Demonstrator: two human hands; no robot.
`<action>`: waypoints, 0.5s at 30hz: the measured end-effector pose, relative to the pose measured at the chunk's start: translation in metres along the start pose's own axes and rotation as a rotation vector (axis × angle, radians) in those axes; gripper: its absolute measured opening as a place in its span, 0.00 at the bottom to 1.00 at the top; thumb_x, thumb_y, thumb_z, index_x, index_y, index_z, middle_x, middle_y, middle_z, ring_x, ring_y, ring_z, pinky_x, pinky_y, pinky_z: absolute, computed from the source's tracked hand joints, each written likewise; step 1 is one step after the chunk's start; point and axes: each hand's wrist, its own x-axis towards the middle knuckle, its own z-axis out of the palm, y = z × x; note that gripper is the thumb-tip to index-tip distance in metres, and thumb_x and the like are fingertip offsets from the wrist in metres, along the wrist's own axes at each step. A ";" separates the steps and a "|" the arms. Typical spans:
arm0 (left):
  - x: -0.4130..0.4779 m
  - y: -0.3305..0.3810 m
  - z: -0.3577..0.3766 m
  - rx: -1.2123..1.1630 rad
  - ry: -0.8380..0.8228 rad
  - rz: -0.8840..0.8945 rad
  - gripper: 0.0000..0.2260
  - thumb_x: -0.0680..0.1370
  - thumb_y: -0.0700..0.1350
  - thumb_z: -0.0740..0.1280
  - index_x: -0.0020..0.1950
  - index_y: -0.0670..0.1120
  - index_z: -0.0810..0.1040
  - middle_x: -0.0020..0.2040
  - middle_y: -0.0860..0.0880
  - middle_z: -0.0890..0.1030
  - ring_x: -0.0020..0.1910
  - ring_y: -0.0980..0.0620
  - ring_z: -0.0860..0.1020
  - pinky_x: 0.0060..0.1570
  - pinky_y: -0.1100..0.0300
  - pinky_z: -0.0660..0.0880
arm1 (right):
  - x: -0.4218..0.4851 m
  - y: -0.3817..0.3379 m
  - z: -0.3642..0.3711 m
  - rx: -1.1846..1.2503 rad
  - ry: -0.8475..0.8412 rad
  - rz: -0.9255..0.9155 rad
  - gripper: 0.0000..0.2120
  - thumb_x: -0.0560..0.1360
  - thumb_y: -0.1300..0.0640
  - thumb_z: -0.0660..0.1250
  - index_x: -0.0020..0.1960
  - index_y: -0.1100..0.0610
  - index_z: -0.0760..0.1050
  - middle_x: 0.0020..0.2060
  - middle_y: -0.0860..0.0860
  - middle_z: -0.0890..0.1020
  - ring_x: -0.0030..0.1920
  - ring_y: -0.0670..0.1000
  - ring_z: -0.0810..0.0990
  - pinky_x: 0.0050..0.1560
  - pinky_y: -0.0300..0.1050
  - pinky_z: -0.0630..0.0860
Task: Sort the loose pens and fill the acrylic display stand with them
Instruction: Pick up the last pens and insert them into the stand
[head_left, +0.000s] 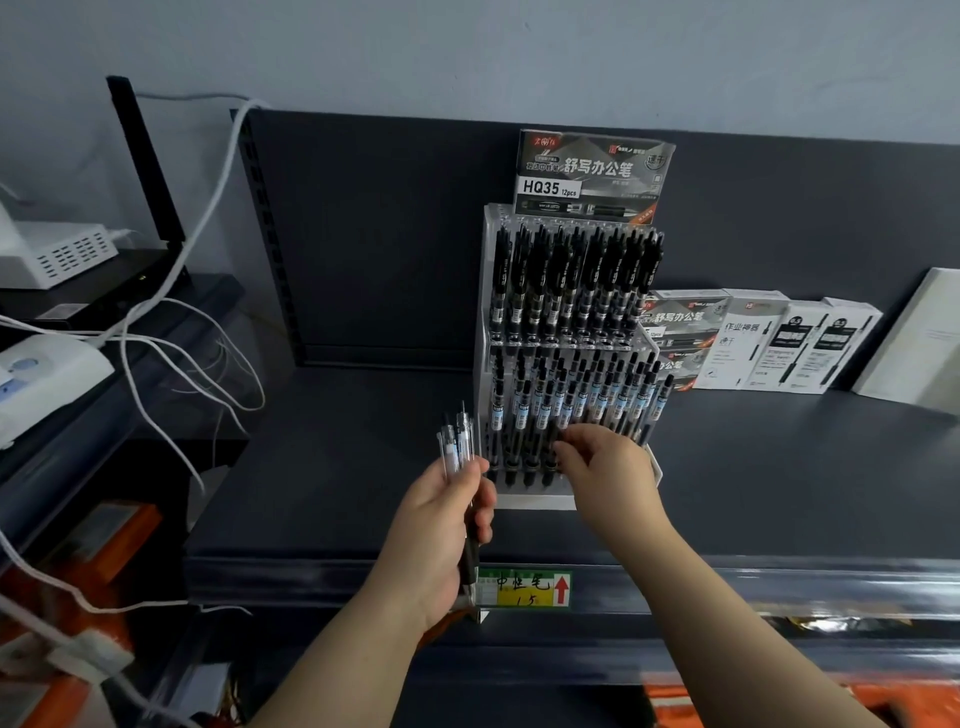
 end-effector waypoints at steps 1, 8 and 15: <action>0.000 0.000 0.001 0.005 0.000 0.006 0.08 0.80 0.42 0.59 0.49 0.41 0.76 0.34 0.48 0.74 0.32 0.53 0.70 0.33 0.60 0.68 | 0.000 0.000 0.000 0.001 0.000 0.005 0.11 0.78 0.56 0.63 0.57 0.58 0.78 0.37 0.46 0.79 0.32 0.39 0.74 0.30 0.24 0.69; 0.001 -0.004 0.006 -0.058 -0.015 0.015 0.09 0.80 0.42 0.60 0.50 0.42 0.79 0.46 0.46 0.82 0.49 0.49 0.80 0.51 0.54 0.77 | -0.029 -0.016 -0.006 0.254 0.017 0.010 0.08 0.74 0.57 0.69 0.41 0.48 0.71 0.36 0.46 0.78 0.36 0.42 0.75 0.33 0.28 0.70; -0.003 -0.008 0.014 -0.076 -0.109 -0.015 0.09 0.78 0.44 0.62 0.50 0.44 0.81 0.48 0.46 0.83 0.53 0.48 0.81 0.53 0.54 0.77 | -0.047 -0.031 -0.005 0.564 -0.335 0.017 0.01 0.72 0.59 0.71 0.42 0.54 0.79 0.30 0.46 0.80 0.30 0.39 0.76 0.33 0.32 0.73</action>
